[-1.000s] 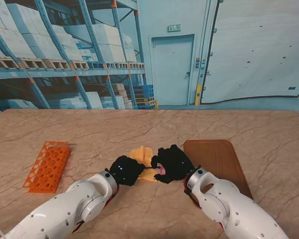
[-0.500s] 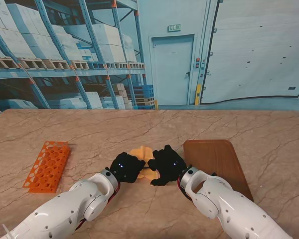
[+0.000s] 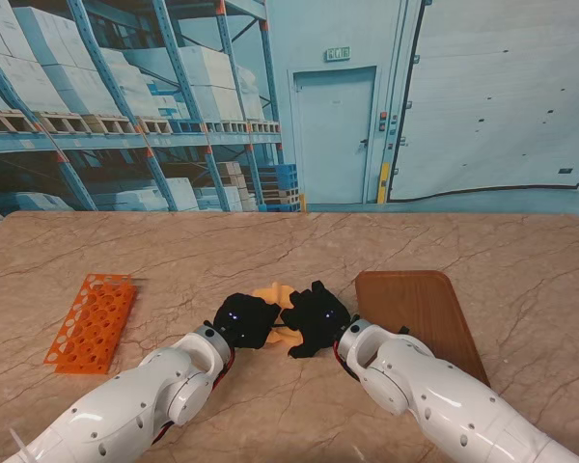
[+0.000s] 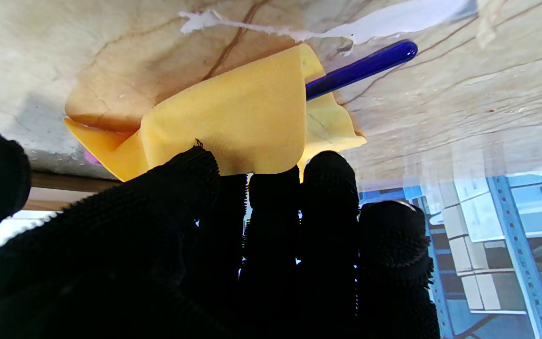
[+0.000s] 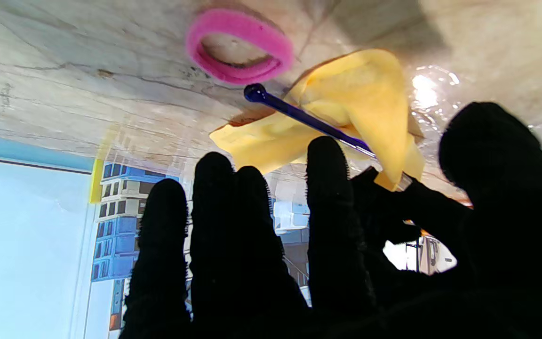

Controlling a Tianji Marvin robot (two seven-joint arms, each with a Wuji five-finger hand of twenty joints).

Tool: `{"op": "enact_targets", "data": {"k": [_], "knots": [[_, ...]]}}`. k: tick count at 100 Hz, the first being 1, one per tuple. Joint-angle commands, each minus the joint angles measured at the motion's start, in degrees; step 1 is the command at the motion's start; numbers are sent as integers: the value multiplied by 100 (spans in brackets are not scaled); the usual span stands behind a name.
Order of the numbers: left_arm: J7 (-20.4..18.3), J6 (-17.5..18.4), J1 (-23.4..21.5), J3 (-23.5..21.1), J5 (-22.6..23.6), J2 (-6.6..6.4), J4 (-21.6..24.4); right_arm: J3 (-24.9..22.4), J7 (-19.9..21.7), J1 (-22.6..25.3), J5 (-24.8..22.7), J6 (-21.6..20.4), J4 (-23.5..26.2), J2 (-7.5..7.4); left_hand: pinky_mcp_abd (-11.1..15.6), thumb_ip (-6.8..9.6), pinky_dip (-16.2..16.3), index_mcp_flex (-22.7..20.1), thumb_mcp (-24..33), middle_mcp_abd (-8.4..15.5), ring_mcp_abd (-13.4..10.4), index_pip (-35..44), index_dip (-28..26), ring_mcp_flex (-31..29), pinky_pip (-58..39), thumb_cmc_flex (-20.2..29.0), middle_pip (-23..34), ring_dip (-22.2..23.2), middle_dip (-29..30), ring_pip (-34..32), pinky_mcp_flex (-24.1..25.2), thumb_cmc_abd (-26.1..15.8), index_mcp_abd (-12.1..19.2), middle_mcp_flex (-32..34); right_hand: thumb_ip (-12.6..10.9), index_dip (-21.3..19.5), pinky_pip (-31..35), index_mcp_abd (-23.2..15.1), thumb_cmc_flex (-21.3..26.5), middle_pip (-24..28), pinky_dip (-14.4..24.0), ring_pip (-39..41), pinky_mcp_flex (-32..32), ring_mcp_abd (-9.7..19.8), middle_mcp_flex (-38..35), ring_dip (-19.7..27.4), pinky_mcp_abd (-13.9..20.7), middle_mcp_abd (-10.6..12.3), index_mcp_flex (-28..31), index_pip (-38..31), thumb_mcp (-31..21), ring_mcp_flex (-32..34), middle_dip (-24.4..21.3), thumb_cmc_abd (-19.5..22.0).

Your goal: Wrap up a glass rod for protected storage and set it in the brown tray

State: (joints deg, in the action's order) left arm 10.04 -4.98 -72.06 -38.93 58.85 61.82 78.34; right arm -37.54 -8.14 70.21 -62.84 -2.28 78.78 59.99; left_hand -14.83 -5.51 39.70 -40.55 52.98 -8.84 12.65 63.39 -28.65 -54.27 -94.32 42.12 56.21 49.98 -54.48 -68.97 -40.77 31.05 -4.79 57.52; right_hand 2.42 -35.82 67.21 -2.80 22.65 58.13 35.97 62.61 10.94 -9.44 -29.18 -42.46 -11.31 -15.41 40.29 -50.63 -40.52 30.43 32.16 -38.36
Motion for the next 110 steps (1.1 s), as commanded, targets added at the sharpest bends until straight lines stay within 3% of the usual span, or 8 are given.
{"op": "enact_targets", "data": {"k": [1, 24, 33, 49, 79, 110], "knots": [[13, -20, -65, -36, -32, 38, 32, 70, 10, -68, 12, 68, -53, 57, 137, 113, -87, 57, 54, -21, -133, 209, 68, -229, -611, -20, 196, -87, 102, -165, -217, 60, -126, 122, -180, -160, 249, -62, -280, 179, -127, 179, 51, -62, -137, -10, -137, -140, 212, -379, -9, 132, 88, 55], [4, -9, -115, -96, -39, 35, 65, 434, 24, -391, 175, 200, -276, 118, 170, 92, -162, -10, 73, -14, -132, 197, 158, -332, -728, -13, 156, -181, 192, -136, -303, 85, -122, 203, -211, -282, 304, -236, -106, 218, -199, 194, 83, -37, -158, 22, -127, -134, 212, -708, -102, 169, 79, 301], [-11, 6, -126, -116, -36, 30, 76, 505, 19, -449, 196, 196, -321, 126, 173, 77, -184, -12, 65, -15, -127, 201, 168, -326, -723, -7, 156, -199, 198, -125, -282, 87, -123, 204, -19, 628, 378, -425, 147, 266, -352, 226, 92, 4, -132, 83, -96, -102, 3, -1011, -576, 169, 41, 149], [-47, 53, -130, -146, -21, 16, 84, 506, 40, -446, 233, 211, -321, 134, 135, 37, -231, -6, 25, -45, -72, 175, 204, -231, -665, 55, 115, -221, 211, -84, -182, 77, -104, 159, 175, 1297, 415, -924, 723, 293, -382, 236, 163, 74, -141, 110, -41, -50, -306, -1234, -1176, 212, 21, 161], [-81, 171, -115, -203, -1, -1, 81, 475, 42, -446, 326, 283, -335, 166, 58, -77, -256, 2, -160, -94, 13, 55, 280, -100, -552, 234, -4, -225, 200, 8, -43, 1, -88, 86, 402, 1543, 430, -922, 1367, 323, -405, 253, 229, 109, -275, 145, 4, 9, -115, -1156, -1344, 322, -30, 979], [15, 245, 105, -113, 26, 13, -94, 464, 79, -599, 532, 328, -415, 238, 99, -325, -235, 6, -638, -139, 86, -167, 407, -87, -573, 594, -235, -254, 236, 123, -78, -223, -80, 45, 471, 1525, 430, -951, 1479, 338, -411, 255, 225, 127, -289, 157, 22, 29, -139, -1143, -1134, 336, -45, 1099]]}}
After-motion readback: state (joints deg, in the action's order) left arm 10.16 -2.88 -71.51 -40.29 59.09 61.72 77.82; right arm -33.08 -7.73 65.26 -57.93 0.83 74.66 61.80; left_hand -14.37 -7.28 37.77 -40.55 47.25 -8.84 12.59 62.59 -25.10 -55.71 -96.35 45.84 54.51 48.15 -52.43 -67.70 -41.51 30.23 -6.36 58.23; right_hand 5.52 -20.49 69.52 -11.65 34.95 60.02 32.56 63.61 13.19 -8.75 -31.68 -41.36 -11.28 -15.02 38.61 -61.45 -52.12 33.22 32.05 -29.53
